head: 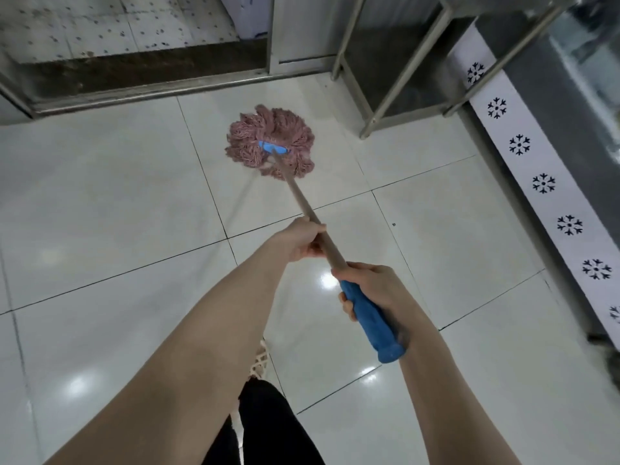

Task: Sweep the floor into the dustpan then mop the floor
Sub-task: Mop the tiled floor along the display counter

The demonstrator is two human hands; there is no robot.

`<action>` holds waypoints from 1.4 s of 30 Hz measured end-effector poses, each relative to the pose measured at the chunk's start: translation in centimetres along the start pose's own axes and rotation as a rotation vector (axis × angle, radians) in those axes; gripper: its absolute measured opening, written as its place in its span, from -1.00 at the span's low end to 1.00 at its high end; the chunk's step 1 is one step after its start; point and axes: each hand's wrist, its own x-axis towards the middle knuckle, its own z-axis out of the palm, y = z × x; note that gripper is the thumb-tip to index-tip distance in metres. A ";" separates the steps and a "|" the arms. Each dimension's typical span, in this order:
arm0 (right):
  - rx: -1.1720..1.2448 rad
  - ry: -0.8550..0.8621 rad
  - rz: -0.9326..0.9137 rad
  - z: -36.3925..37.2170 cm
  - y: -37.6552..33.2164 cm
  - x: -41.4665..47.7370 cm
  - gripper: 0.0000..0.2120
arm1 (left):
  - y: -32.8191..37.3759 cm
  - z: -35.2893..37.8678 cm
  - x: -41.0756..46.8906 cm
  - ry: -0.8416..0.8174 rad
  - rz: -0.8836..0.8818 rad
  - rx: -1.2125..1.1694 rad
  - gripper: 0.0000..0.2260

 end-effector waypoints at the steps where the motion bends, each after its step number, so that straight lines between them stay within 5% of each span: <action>1: -0.009 -0.023 -0.004 0.2 0.3 -0.3 -0.90 | -0.5 -0.5 -0.7 0.026 0.010 -0.016 -0.78; 8: -0.083 -0.186 0.000 5.3 6.1 -2.5 -0.87 | -6.9 -6.7 -7.9 0.189 0.077 -0.115 -0.93; 24: -0.358 -0.483 0.047 13.1 23.4 -14.1 -0.87 | -28.2 -13.9 -26.6 0.508 0.065 -0.389 -0.82; 34: -0.296 -0.348 0.013 2.4 27.3 -17.2 -0.90 | -31.6 -3.4 -24.3 0.424 0.067 -0.311 -0.92; 42: -0.176 -0.112 0.012 -15.3 32.3 -20.2 -0.79 | -35.8 15.3 -18.9 0.234 0.041 -0.152 -0.89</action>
